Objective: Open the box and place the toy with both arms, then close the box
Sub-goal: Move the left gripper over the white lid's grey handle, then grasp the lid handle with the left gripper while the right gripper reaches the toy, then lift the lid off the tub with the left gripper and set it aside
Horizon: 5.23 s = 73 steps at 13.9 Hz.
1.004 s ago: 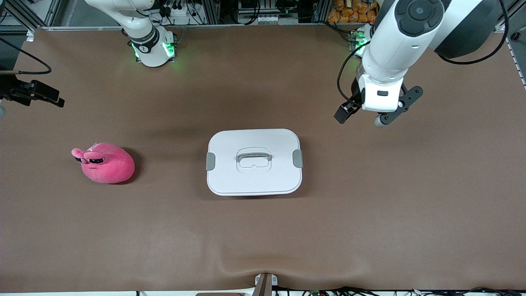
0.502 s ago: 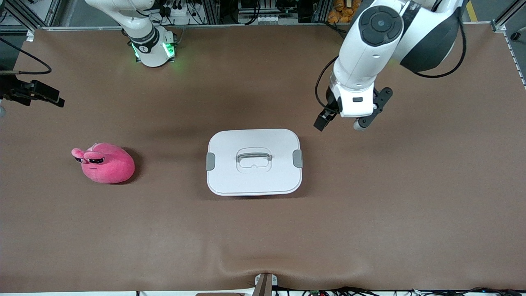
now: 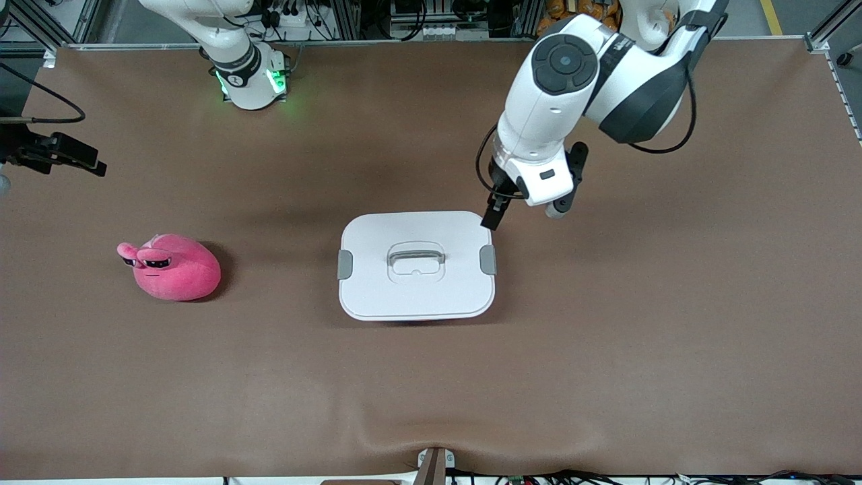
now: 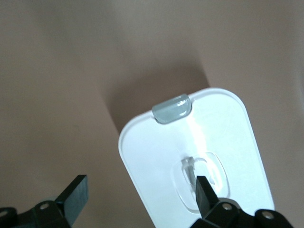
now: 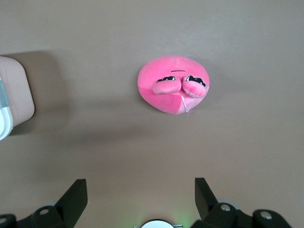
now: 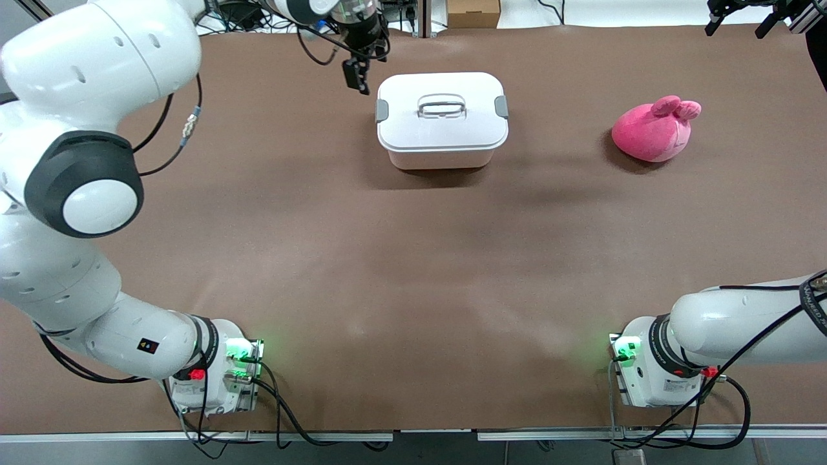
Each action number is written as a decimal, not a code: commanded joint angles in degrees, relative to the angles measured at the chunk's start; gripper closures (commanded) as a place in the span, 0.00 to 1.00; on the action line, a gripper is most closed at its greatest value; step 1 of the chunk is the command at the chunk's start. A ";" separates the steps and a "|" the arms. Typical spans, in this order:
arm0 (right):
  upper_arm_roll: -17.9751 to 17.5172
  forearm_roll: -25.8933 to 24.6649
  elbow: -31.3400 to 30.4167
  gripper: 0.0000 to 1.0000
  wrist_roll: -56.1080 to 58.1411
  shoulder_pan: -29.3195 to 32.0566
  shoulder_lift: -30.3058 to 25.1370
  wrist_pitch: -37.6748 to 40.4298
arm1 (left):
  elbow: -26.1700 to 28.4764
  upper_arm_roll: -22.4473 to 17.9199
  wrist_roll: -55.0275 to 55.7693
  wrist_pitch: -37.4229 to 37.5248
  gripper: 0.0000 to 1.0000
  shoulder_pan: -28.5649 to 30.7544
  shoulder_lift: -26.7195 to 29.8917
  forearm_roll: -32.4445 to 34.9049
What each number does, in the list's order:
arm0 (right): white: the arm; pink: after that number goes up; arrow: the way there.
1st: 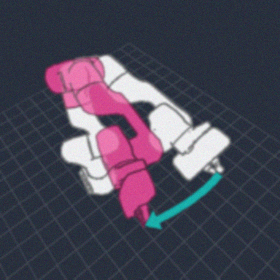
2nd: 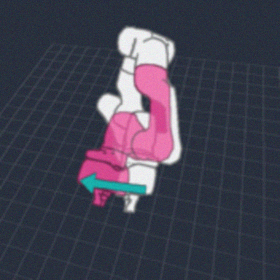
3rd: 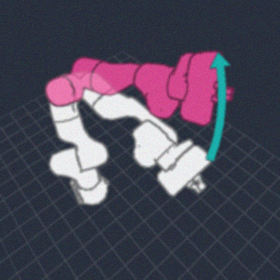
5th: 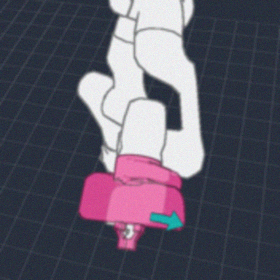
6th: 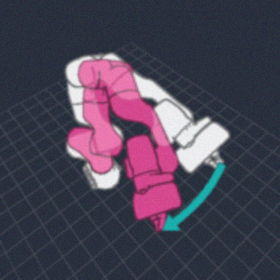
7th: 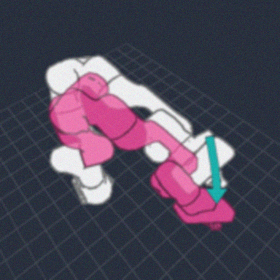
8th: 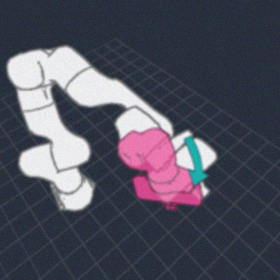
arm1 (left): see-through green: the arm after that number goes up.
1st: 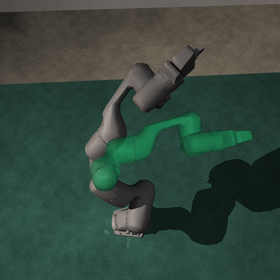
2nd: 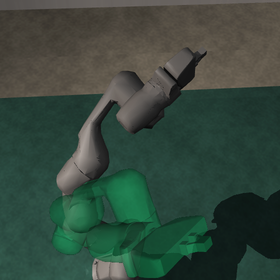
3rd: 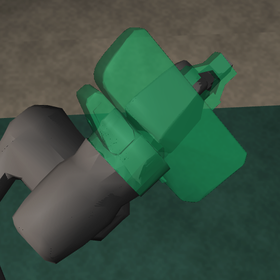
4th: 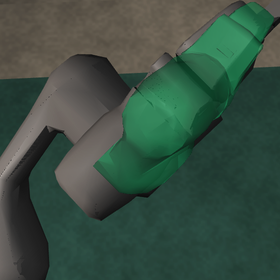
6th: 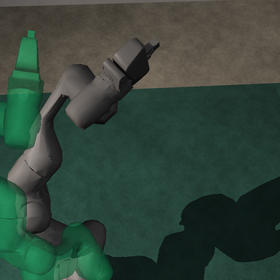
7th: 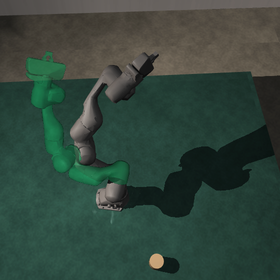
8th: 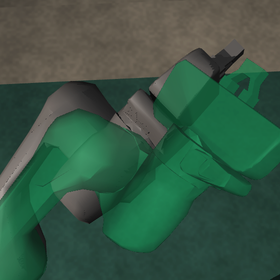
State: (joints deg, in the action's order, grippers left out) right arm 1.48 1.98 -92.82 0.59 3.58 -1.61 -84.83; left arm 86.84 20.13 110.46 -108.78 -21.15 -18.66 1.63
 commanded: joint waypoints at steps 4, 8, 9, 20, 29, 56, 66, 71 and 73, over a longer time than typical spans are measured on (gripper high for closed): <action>-0.34 0.83 -0.08 0.00 -0.59 0.64 -0.14 0.19 | -1.94 -0.09 17.48 -4.94 0.00 -5.21 -5.33 6.80; -0.34 0.83 -0.08 0.00 -0.59 0.64 -0.14 0.19 | -3.25 -0.26 28.64 -8.64 0.00 -7.14 -8.58 9.08; -0.34 0.83 -0.08 0.00 -0.59 0.64 -0.06 0.19 | -3.86 -0.52 30.76 -8.99 0.00 -8.11 -9.46 10.66; -0.26 0.83 0.10 0.00 -0.50 1.34 1.17 0.19 | -8.00 -1.05 45.98 -18.92 0.13 -12.07 -18.34 20.25; -0.43 -1.10 4.05 0.00 -0.15 -1.64 14.71 4.94 | -7.83 -1.58 45.55 -22.44 0.30 -12.51 -21.07 23.68; -0.08 -0.75 -14.31 0.00 86.85 3.63 14.79 -28.02 | -7.39 -0.70 42.56 -17.00 1.00 -11.90 -13.52 25.71; -0.17 1.43 -18.53 0.00 94.75 4.50 16.99 -29.60 | -6.60 -0.26 11.14 -5.41 1.00 -0.14 -2.62 7.27; -0.17 5.74 -18.45 0.26 106.80 5.04 18.84 -33.03 | -2.47 -0.26 -9.88 0.40 1.00 7.51 2.22 1.72; -0.17 5.93 -18.36 0.33 106.99 4.86 19.10 -33.12 | -2.29 -0.26 -15.17 2.25 1.00 9.80 2.49 1.28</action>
State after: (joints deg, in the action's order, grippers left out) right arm 2.01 6.55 -110.94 105.46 7.72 17.56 -117.41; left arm 82.16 19.39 100.31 -107.99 -13.59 -18.55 4.49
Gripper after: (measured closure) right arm 0.269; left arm 0.934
